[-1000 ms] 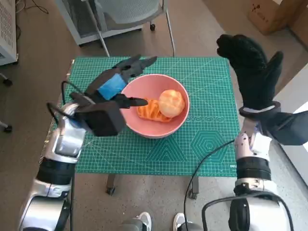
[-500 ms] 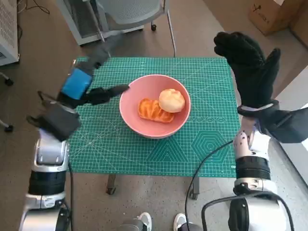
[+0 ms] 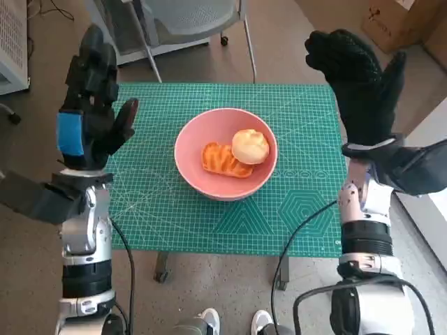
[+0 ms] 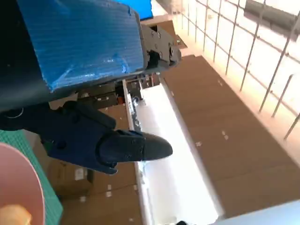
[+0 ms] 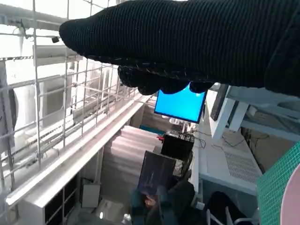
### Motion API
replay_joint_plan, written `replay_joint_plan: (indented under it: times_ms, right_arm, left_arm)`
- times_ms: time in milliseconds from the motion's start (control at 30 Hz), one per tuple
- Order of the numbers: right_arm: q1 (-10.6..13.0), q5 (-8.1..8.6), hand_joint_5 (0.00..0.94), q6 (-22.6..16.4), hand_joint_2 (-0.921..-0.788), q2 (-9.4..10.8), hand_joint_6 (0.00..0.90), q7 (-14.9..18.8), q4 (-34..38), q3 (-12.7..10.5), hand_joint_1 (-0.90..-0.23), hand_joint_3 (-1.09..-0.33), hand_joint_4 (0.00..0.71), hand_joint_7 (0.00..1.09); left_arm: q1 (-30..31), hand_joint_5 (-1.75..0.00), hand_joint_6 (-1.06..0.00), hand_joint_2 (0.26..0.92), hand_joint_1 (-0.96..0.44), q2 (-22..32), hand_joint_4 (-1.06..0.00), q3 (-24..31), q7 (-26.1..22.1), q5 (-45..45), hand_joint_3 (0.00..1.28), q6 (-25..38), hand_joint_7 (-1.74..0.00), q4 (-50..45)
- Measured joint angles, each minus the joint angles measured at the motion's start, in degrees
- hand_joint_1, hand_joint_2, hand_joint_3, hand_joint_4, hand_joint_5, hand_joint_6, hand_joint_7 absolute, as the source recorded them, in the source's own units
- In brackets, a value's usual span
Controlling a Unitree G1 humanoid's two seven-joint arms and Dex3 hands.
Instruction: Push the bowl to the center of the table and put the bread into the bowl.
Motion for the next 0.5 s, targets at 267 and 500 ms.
replay_joint_plan:
  times_ms: [267,500]
  right_arm:
    - [-0.01,-1.43,0.000,0.56,-0.921,0.09,0.396,-3.51,-0.67,0.50,-0.670,-0.577,0.252,0.00]
    - [0.00,-2.53,0.000,0.44,-0.921,0.10,0.396,-5.40,-0.80,0.90,-0.674,-0.581,0.250,0.00]
  left_arm:
    - [0.43,-0.03,-0.23,0.921,-0.72,0.52,-0.09,0.48,-1.01,-2.16,0.36,2.09,-0.04,-2.30]
    - [0.42,-0.03,-0.22,0.921,-0.74,0.60,-0.09,0.99,-1.75,-3.64,0.35,3.86,-0.05,-2.36]
